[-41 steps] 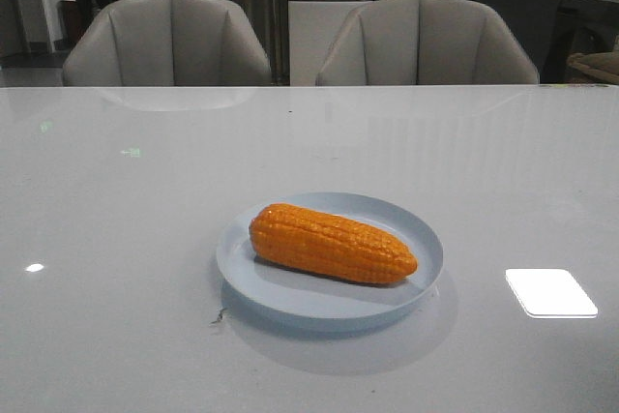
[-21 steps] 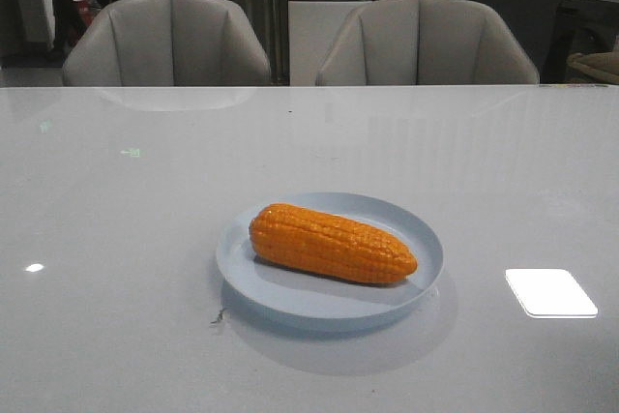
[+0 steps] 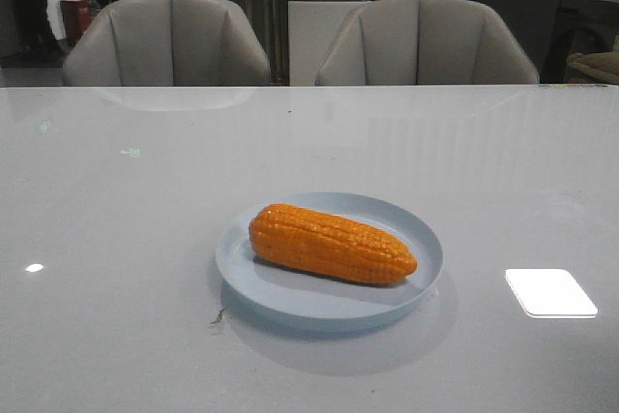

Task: Place corn on plate with both arms

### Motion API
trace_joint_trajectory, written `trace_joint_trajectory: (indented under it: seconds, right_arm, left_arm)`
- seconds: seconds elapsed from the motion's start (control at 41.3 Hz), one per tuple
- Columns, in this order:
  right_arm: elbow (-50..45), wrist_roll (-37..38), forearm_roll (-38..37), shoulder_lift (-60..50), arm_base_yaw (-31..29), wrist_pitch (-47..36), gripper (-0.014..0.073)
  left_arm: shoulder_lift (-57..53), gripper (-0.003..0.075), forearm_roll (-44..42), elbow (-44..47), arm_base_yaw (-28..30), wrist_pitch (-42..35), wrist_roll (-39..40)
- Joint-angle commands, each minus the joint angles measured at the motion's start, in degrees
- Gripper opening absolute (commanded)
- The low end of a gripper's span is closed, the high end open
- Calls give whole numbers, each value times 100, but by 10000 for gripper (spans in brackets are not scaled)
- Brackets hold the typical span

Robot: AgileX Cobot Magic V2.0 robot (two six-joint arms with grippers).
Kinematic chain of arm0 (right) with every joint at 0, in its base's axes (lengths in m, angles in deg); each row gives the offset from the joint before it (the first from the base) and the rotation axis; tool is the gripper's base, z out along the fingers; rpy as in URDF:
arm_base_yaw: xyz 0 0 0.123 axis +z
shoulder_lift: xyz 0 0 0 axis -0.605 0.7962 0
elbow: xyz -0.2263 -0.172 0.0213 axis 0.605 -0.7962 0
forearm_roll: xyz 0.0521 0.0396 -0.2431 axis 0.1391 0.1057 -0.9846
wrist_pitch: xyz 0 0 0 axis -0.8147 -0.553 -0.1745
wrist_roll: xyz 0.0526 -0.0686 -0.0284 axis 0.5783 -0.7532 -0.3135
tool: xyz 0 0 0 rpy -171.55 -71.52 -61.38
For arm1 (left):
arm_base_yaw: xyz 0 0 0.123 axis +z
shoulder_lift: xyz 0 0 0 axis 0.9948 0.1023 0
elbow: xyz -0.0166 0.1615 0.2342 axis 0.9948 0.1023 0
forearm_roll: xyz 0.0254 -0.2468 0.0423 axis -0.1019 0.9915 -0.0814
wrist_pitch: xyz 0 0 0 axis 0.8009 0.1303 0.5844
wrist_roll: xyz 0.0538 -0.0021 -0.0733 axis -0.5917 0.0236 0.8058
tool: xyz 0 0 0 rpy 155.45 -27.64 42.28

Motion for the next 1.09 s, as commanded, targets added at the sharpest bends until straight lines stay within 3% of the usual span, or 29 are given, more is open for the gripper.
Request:
trace_joint_trajectory:
  seconds: [0.0, 0.073, 0.242, 0.701, 1.064]
  right_arm:
    - [153, -48, 140, -6, -16, -379, 477]
    - [153, -48, 140, -6, -16, -379, 477]
    - [153, -48, 140, -6, -16, -379, 477]
    - [153, -48, 140, -6, -16, -379, 477]
    - [153, -48, 140, -7, -16, -335, 477]
  left_arm:
    - [-516, 376, 60, -29, 3, -455, 68]
    - [-967, 325, 60, 116, 3, -467, 68]
    - [-2138, 79, 11, 563, 3, -502, 68]
    - [-4665, 97, -234, 1923, 3, -1092, 68]
    - [-4626, 97, -351, 2986, 3, -2544, 68]
